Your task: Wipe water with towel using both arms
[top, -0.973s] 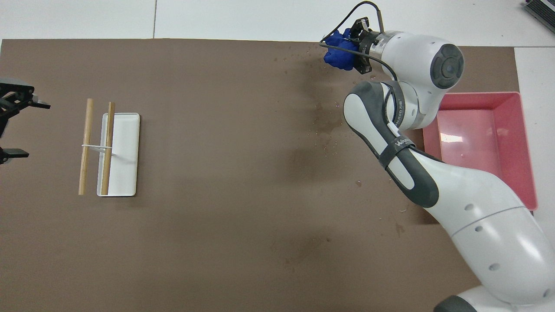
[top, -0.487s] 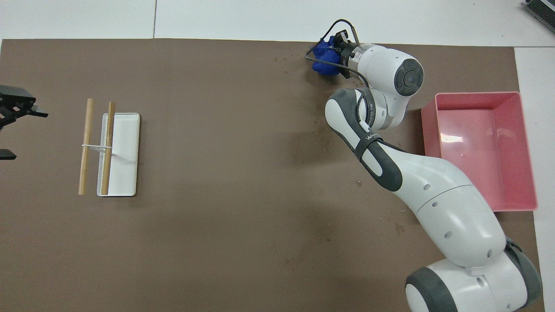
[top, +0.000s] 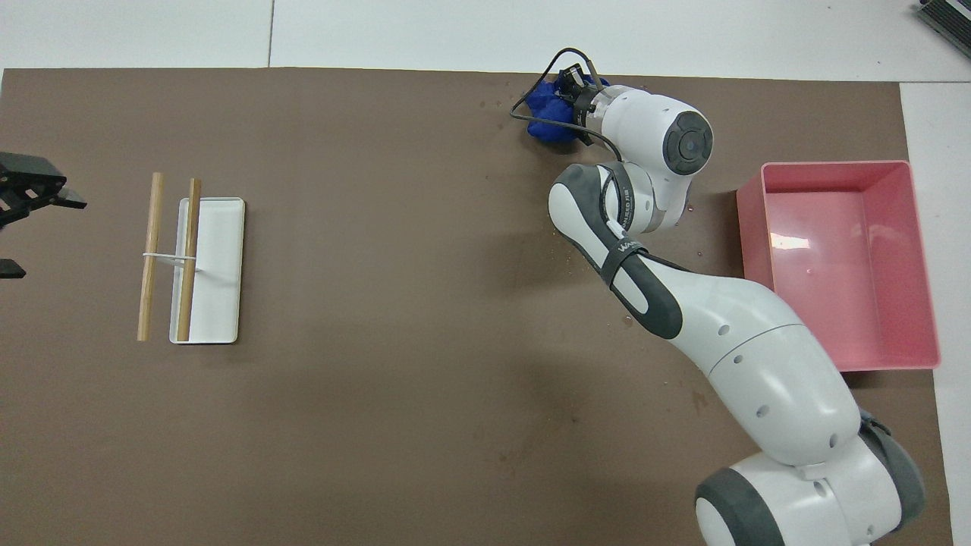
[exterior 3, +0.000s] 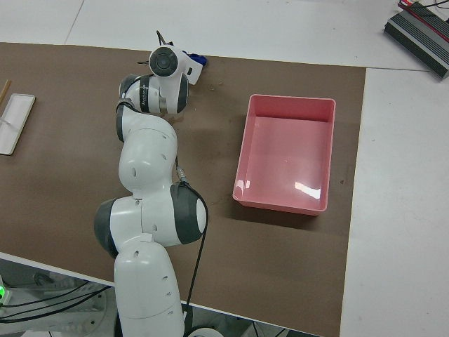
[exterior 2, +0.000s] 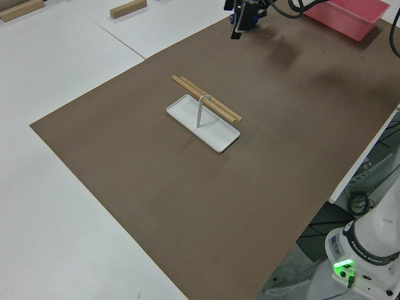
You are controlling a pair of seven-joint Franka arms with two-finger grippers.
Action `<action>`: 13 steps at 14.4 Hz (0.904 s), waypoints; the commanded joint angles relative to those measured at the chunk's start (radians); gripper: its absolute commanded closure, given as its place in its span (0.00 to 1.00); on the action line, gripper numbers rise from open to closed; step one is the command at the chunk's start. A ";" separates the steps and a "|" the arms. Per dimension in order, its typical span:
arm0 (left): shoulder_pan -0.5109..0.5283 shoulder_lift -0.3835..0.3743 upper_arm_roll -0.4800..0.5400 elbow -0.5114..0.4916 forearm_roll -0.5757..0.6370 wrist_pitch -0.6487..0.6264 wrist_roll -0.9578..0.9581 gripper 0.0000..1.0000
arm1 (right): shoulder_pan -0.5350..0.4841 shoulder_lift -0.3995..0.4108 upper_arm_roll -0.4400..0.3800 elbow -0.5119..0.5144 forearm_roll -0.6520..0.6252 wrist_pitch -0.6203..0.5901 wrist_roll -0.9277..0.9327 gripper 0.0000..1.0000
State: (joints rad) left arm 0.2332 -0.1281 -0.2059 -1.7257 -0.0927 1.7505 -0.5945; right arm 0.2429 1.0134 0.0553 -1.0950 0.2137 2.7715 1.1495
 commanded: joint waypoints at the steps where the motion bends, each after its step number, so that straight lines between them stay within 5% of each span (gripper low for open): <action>1: 0.057 -0.045 -0.001 -0.064 0.046 -0.014 0.195 0.00 | 0.012 0.004 0.011 0.023 0.010 -0.006 0.036 1.00; 4: 0.058 -0.028 -0.004 -0.055 0.158 -0.030 0.364 0.00 | 0.015 -0.068 0.011 -0.112 0.009 -0.021 0.062 1.00; 7: 0.089 -0.001 0.002 -0.083 0.157 0.038 0.381 0.00 | 0.003 -0.189 0.001 -0.305 0.007 -0.023 0.062 1.00; 13: -0.051 0.088 -0.001 -0.077 0.087 0.040 0.378 0.00 | 0.002 -0.432 -0.002 -0.670 0.007 -0.058 0.064 1.00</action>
State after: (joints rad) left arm 0.2106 -0.0454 -0.2189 -1.8059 0.0353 1.7758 -0.2189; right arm 0.2511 0.7124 0.0521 -1.5645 0.2158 2.7438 1.2022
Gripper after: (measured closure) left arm 0.000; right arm 0.877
